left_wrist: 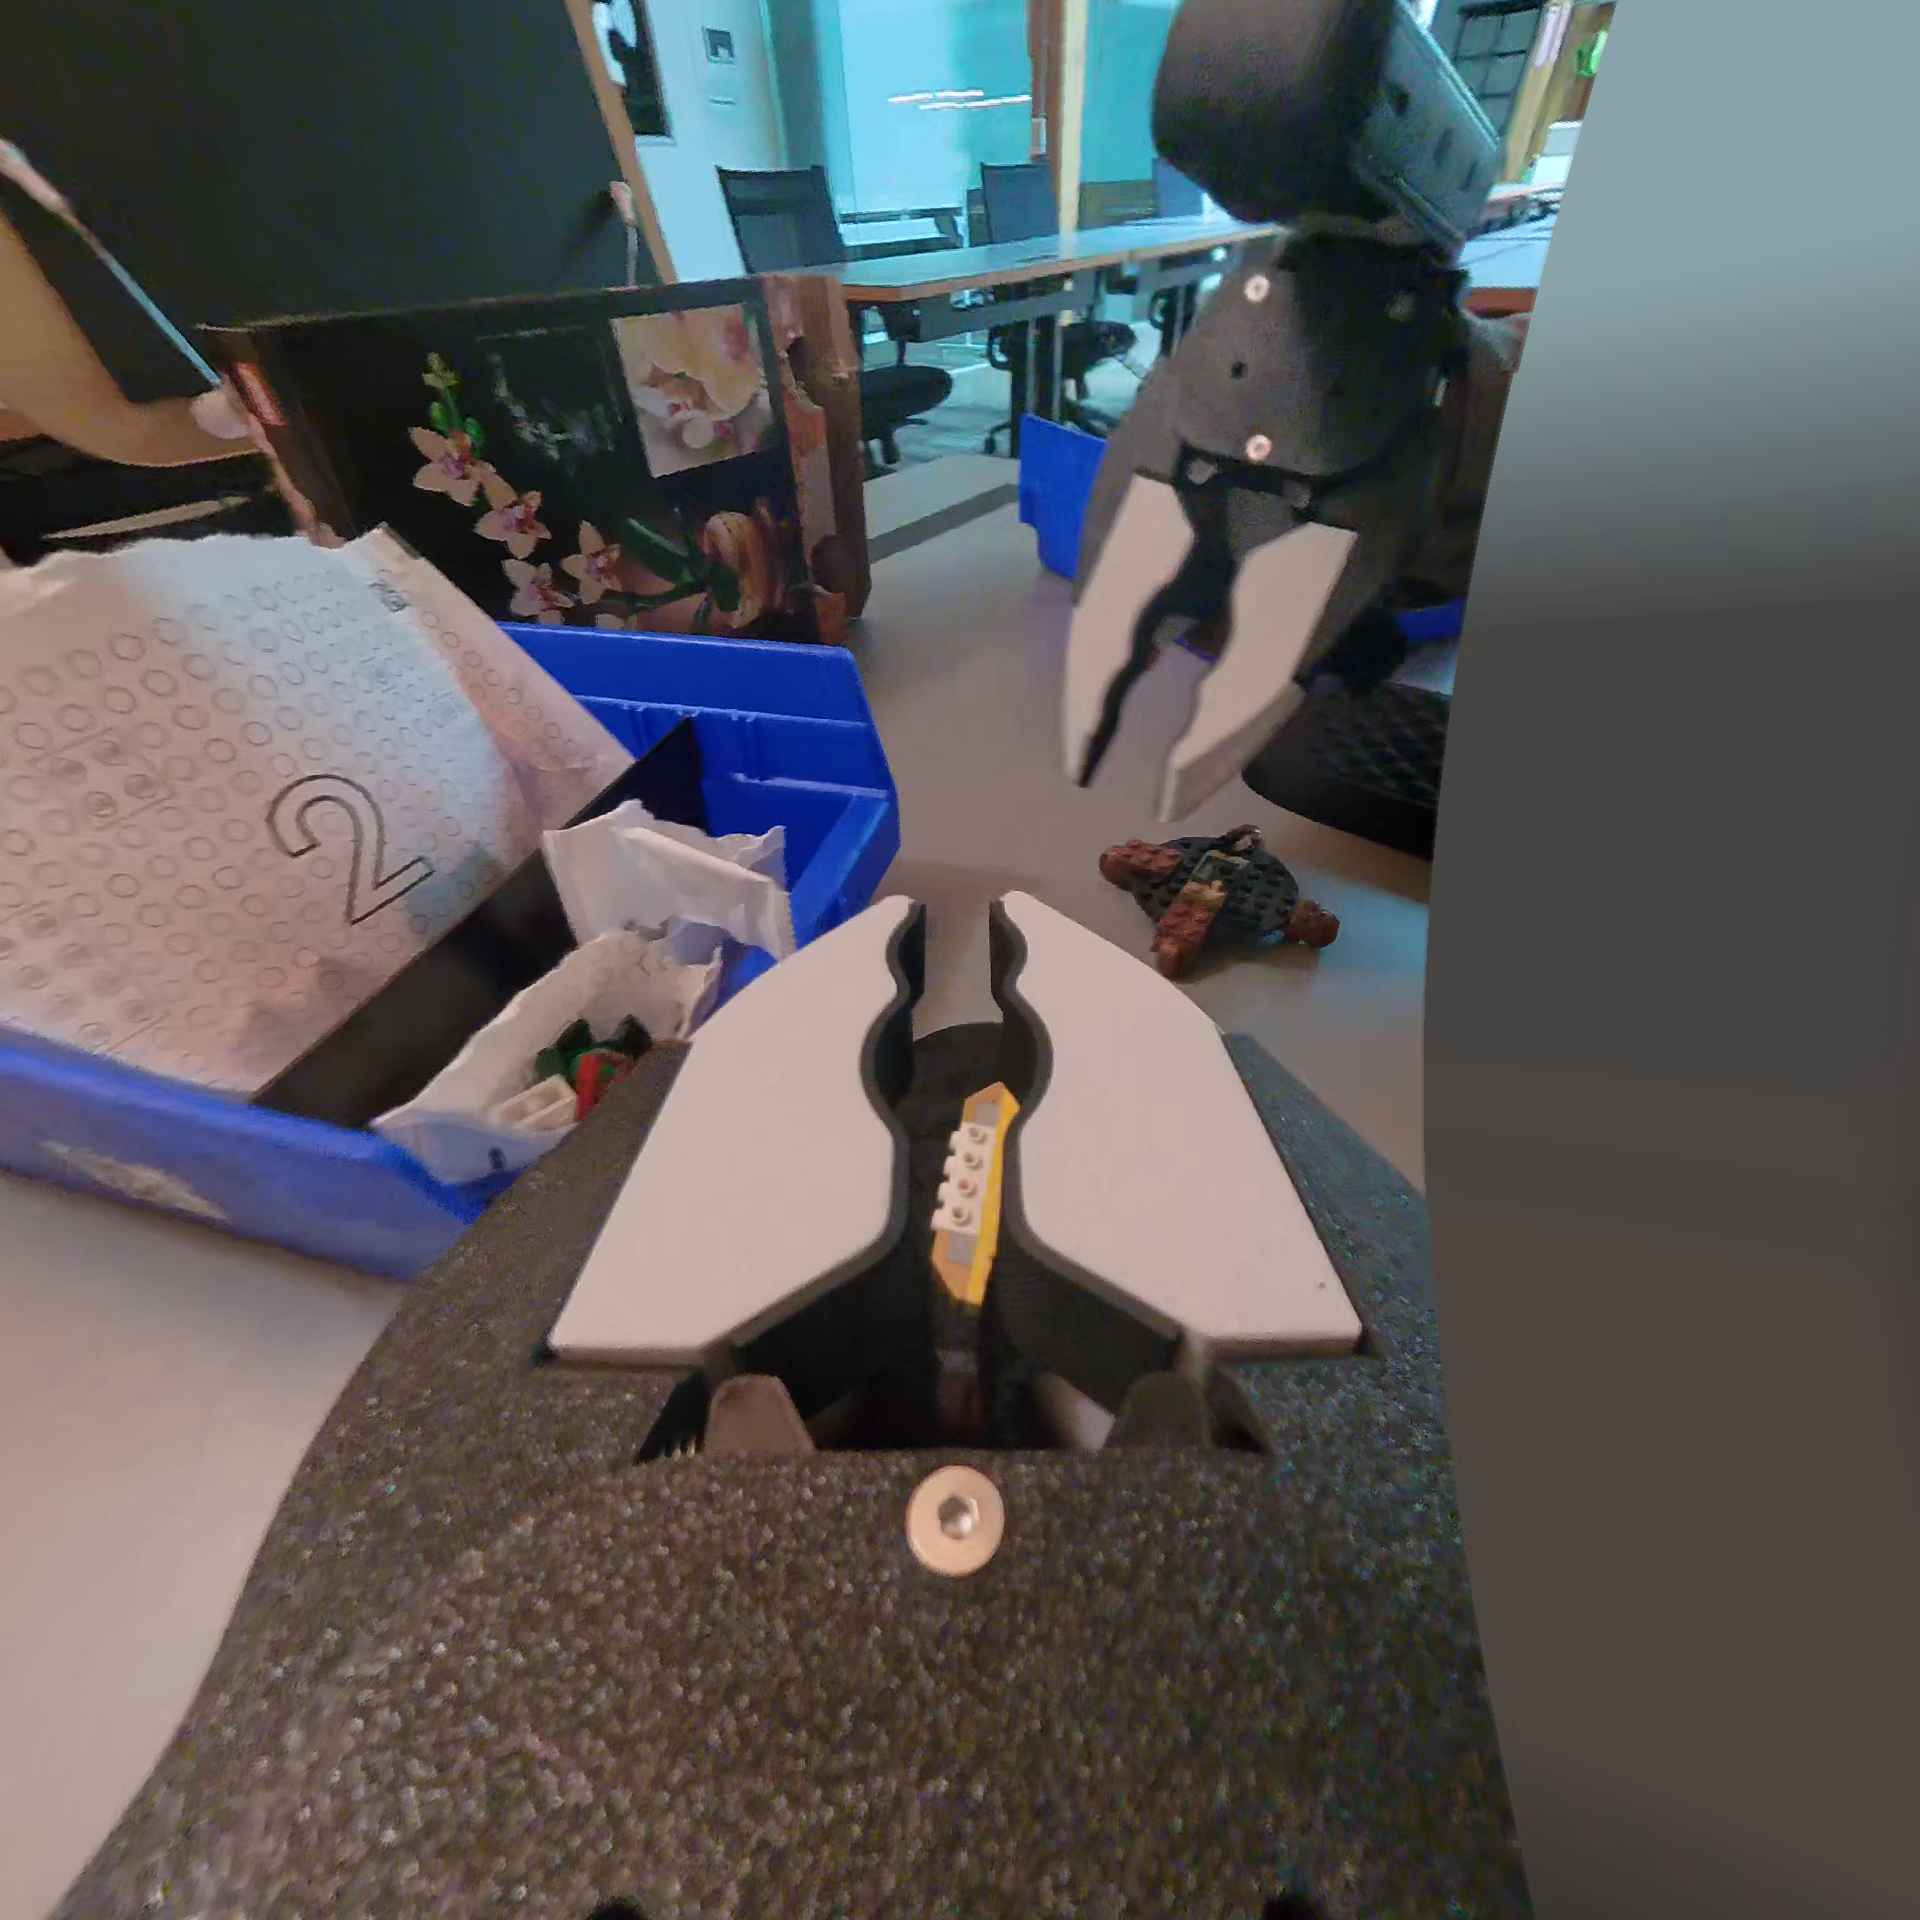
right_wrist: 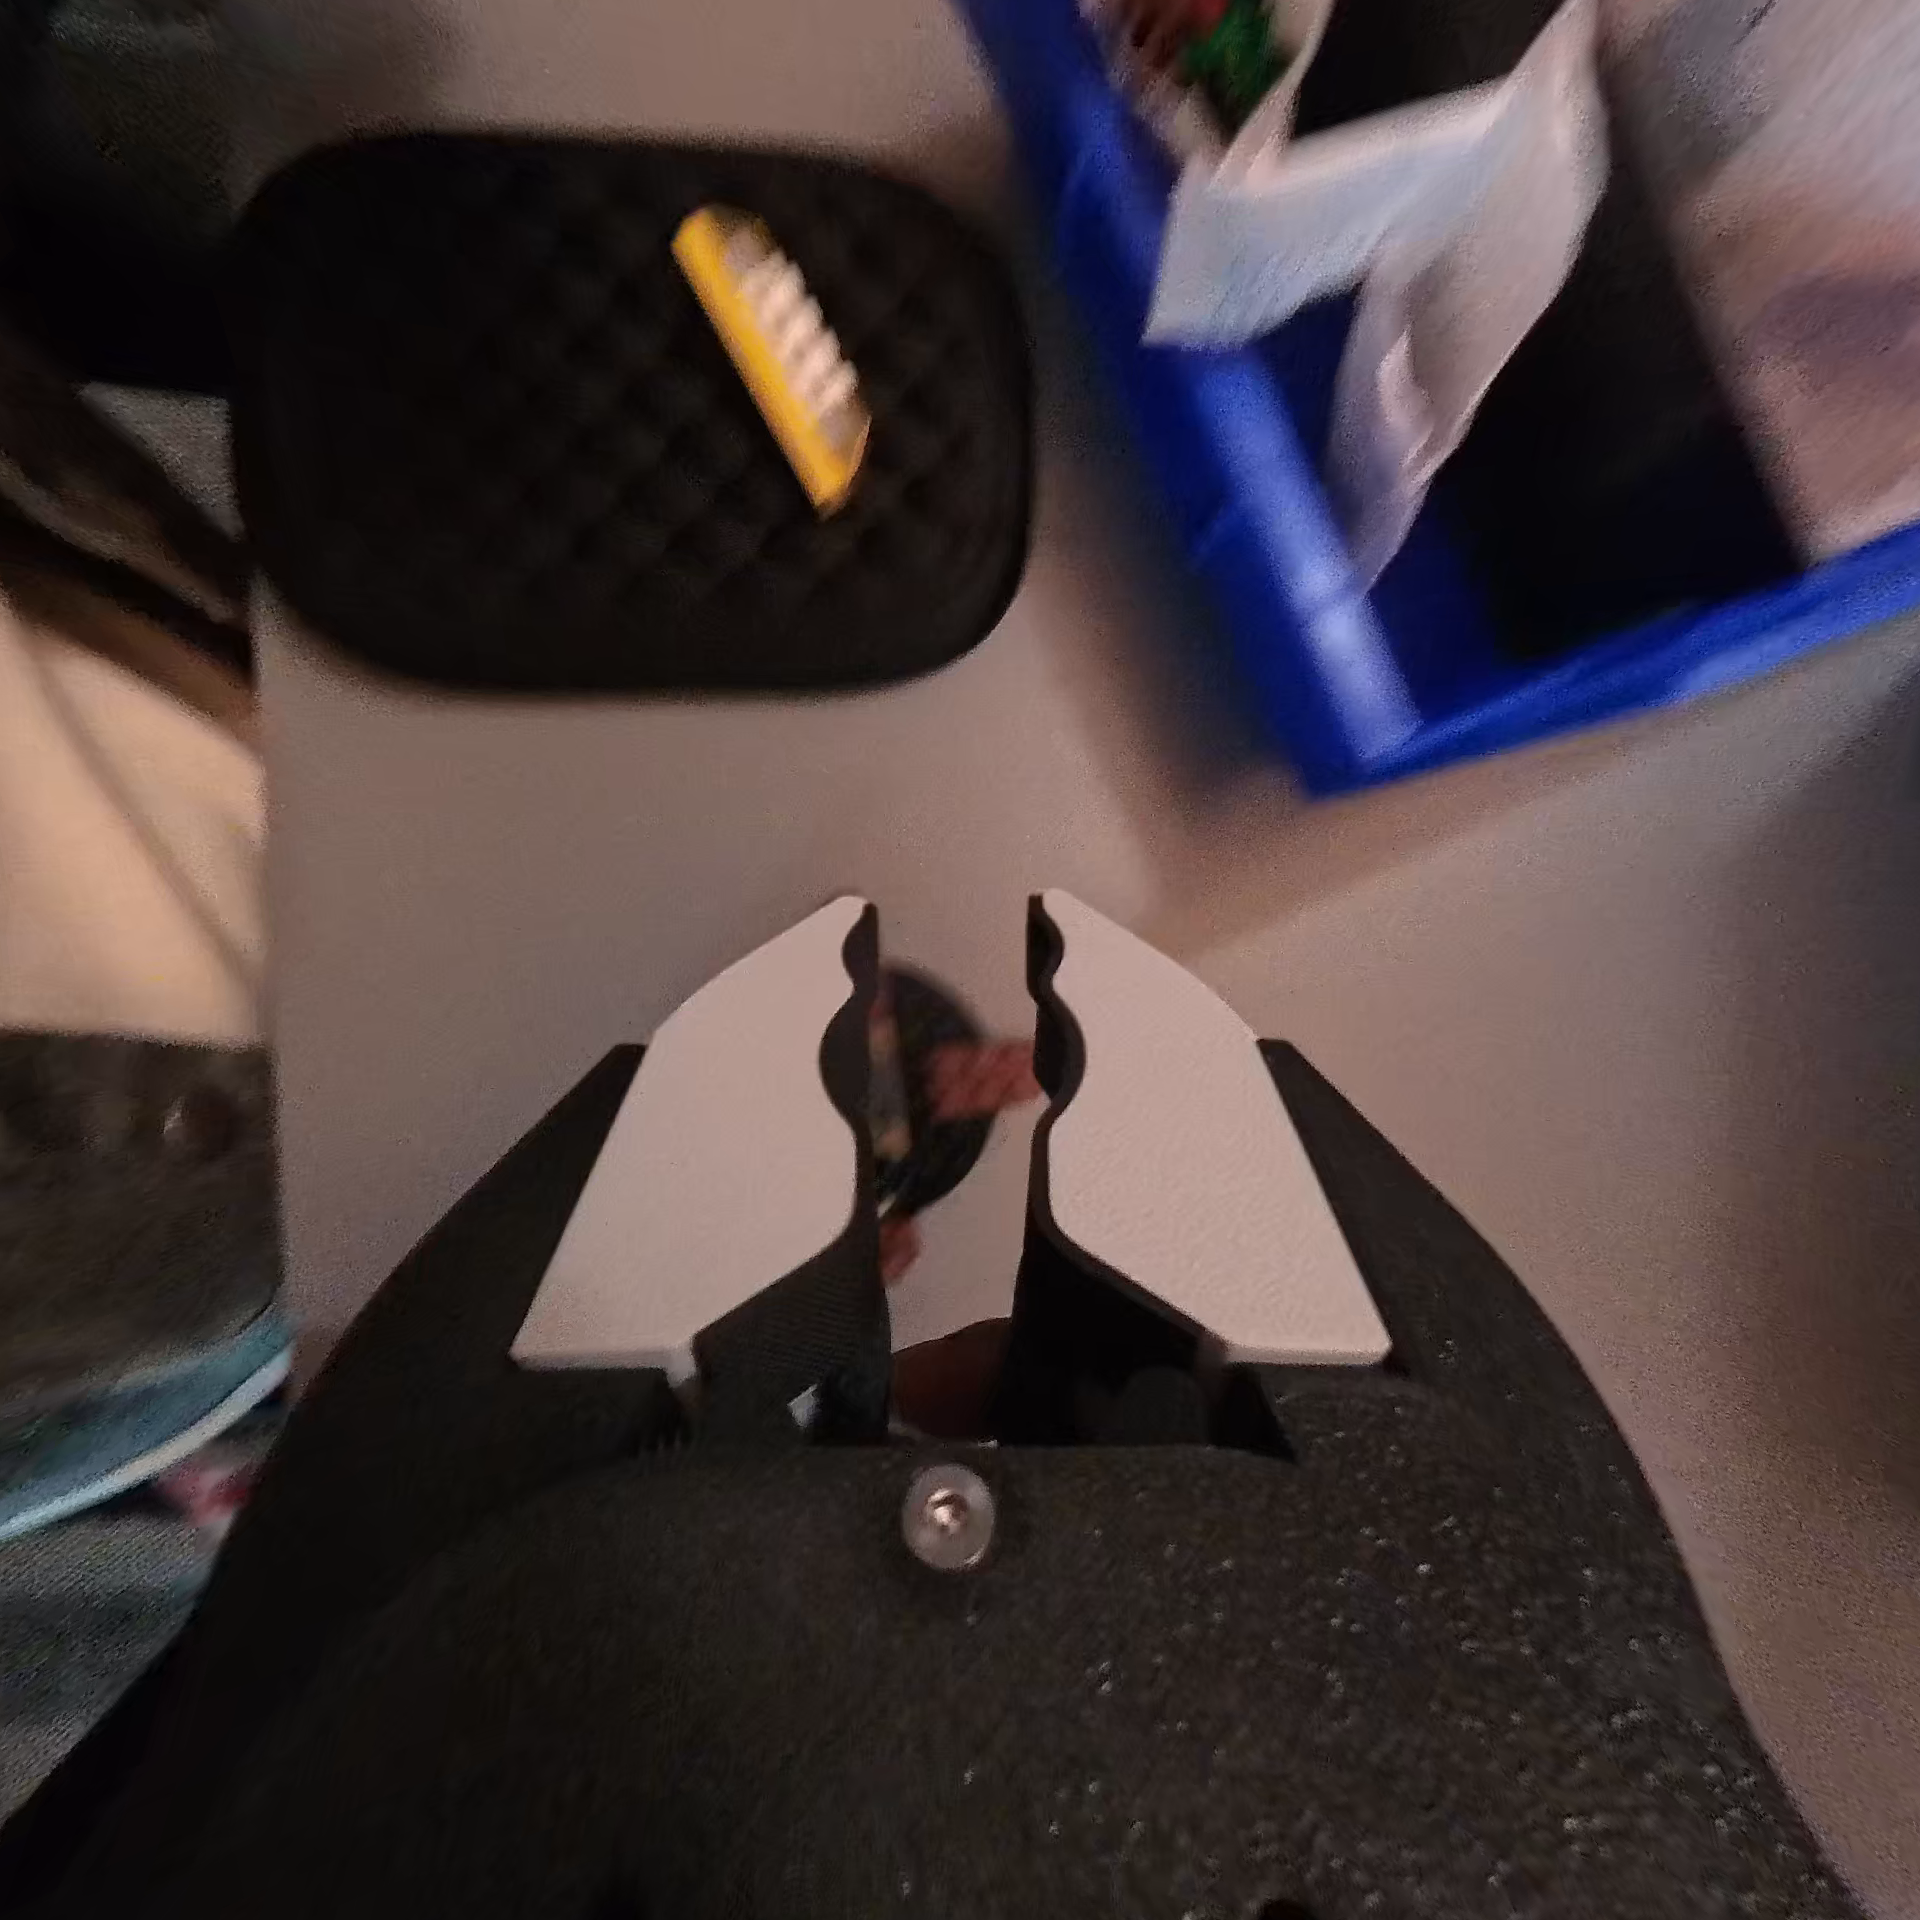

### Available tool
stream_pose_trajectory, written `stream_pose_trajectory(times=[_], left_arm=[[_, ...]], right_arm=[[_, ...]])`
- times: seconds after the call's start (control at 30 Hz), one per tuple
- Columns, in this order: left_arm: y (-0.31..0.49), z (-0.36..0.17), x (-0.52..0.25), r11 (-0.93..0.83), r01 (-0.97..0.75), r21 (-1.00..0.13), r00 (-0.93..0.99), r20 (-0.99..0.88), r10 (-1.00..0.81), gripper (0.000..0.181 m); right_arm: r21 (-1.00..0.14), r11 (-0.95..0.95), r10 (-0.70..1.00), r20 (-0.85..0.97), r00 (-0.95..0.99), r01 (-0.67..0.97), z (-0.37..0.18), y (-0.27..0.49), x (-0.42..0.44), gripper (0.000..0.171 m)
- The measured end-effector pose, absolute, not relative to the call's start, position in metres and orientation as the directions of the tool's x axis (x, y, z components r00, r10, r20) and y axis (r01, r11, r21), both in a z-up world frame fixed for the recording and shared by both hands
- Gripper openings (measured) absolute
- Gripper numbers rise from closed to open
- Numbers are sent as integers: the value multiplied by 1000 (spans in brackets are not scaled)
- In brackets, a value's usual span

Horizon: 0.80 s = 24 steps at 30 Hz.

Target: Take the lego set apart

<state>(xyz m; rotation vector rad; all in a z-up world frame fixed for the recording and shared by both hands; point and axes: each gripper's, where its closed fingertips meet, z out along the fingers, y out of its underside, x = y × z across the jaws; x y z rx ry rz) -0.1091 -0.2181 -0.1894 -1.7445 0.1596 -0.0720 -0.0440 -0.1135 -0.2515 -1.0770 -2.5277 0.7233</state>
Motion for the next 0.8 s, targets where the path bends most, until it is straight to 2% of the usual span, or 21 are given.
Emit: stream_pose_trajectory(times=[0.1, 0.3, 0.47, 0.6, 0.67, 0.8], left_arm=[[-205, -194, -85, -207, -88, -974, 972, -38, -232, 11], [-153, -212, -12, -325, -118, -938, 923, 17, -385, 15], [-116, -259, 6, -462, -211, -862, 926, -24, -377, 16], [-108, -275, 3, -522, -264, -811, 928, -66, -366, 17], [-108, -281, 4, -548, -270, -792, 927, -59, -371, 18], [-109, -288, 3, -589, -258, -766, 927, -25, -374, 17]], right_arm=[[-523, 577, 747, 27, -664, 628, -271, -102, -3, 26], [-563, 512, 788, 8, -615, 649, -288, -87, 17, 20], [-586, 502, 794, 21, -608, 636, -292, -81, 16, 15], [-603, 489, 791, 0, -612, 630, -297, -83, 12, 13], [-608, 488, 784, -12, -621, 626, -298, -84, 11, 7], [-638, 481, 774, -13, -632, 602, -293, -85, 9, 7]])
